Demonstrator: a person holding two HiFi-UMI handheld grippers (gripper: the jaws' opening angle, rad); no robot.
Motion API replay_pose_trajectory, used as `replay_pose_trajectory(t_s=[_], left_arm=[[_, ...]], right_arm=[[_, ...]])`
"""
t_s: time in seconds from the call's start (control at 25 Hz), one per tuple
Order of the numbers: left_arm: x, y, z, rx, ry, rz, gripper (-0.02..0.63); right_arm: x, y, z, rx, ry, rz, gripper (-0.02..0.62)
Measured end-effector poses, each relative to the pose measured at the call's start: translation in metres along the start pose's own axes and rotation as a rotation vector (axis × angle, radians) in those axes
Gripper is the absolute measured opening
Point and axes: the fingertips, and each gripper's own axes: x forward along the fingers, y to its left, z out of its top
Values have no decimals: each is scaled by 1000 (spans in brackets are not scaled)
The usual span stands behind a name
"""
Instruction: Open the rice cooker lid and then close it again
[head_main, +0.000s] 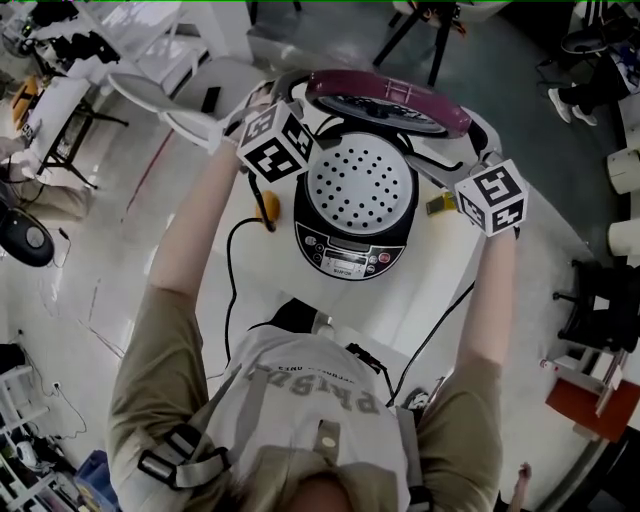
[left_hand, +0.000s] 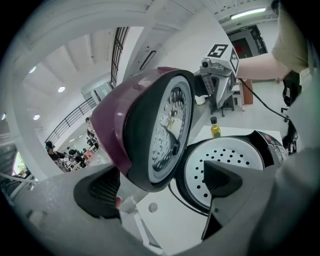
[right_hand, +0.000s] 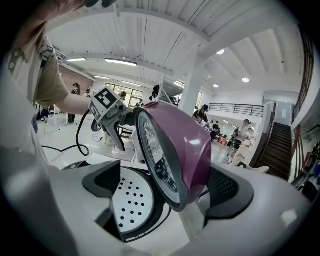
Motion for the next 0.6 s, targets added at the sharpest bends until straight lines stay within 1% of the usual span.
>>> replay_pose_trajectory(t_s=[0.24, 0.6], left_arm=[[-14, -23, -8, 6, 41, -4, 537], [-35, -62, -26, 26, 108, -39, 537]], right_arm=[[-11, 23, -8, -17, 24, 24, 508], [-25, 64, -29, -65, 103, 85, 515]])
